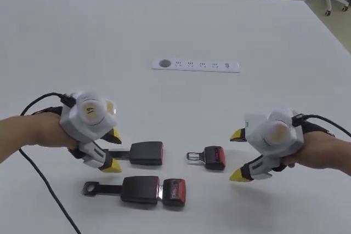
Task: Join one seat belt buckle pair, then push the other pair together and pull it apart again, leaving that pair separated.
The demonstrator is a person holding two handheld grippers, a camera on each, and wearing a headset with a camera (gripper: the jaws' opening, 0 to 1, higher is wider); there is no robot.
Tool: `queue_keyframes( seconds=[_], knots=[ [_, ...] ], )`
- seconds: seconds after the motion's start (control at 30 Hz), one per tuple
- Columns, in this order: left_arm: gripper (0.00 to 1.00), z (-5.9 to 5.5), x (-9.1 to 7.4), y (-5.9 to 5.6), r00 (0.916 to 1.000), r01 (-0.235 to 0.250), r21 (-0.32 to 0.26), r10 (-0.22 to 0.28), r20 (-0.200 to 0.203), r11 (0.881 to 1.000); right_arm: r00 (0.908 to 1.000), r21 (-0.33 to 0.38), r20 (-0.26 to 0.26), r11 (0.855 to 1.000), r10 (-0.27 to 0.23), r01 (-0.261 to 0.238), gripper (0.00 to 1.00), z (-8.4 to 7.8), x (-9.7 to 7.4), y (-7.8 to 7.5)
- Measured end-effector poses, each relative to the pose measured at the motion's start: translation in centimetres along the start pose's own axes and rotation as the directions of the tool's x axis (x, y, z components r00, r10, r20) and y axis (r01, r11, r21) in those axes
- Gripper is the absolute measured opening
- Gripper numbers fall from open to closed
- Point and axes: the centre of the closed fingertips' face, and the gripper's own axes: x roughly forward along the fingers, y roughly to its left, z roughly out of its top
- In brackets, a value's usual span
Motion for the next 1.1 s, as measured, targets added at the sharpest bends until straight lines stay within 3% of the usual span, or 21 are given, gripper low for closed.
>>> queue_keyframes(
  seconds=[0.33, 0.47, 0.6, 0.67, 0.73, 0.77, 0.83, 0.93, 1.03, 1.1],
  knots=[
    [0.49, -0.8, -2.1, -0.8, 0.9912, -0.042, -0.139, 0.059, 0.119, 0.989, 0.9968, 0.076, 0.06, 0.996, -0.052, 0.048, 0.62, 0.0, -0.9, 1.0],
    [0.52, -1.1, -2.9, -1.1, 0.9762, -0.066, -0.2, 0.104, 0.19, 0.978, 0.9935, 0.117, 0.088, 0.991, -0.073, 0.062, 0.66, 0.1, -1.1, 1.4],
    [0.54, -1.5, -3.4, -1.9, 0.9612, -0.057, -0.241, 0.119, 0.249, 0.969, 0.9885, 0.153, 0.113, 0.985, -0.1, 0.082, 0.7, 0.1, -1.3, 1.9],
    [0.58, -1.6, -3.6, -2.0, 0.9495, -0.074, -0.26, 0.148, 0.277, 0.963, 0.9848, 0.173, 0.134, 0.981, -0.111, 0.087, 0.73, 0.2, -1.3, 2.2],
    [0.61, -1.6, -3.8, -2.0, 0.9303, -0.09, -0.284, 0.182, 0.318, 0.955, 0.98, 0.198, 0.15, 0.975, -0.131, 0.1, 0.74, 0.4, -1.4, 2.5],
    [0.62, -1.2, -3.9, -2.1, 0.9132, -0.101, -0.304, 0.209, 0.35, 0.947, 0.9756, 0.215, 0.167, 0.971, -0.143, 0.105, 0.76, 0.7, -1.4, 2.6],
    [0.65, -1.1, -4.0, -2.4, 0.8938, -0.111, -0.321, 0.236, 0.381, 0.941, 0.9654, 0.247, 0.203, 0.963, -0.164, 0.112, 0.79, 1.2, -1.6, 2.9],
    [0.69, -1.7, -4.1, -2.6, 0.8783, -0.124, -0.34, 0.263, 0.399, 0.932, 0.9486, 0.302, 0.246, 0.946, -0.199, 0.12, 0.85, 1.8, -1.6, 3.2],
    [0.71, -1.6, -4.1, -3.3, 0.8591, -0.131, -0.363, 0.288, 0.423, 0.923, 0.9379, 0.322, 0.269, 0.938, -0.22, 0.127, 0.93, 2.2, -1.4, 3.9],
    [0.75, -1.7, -4.0, -3.6, 0.8533, -0.134, -0.369, 0.297, 0.429, 0.92, 0.932, 0.342, 0.282, 0.932, -0.227, 0.123, 0.95, 2.3, -1.1, 4.4]
  ],
)
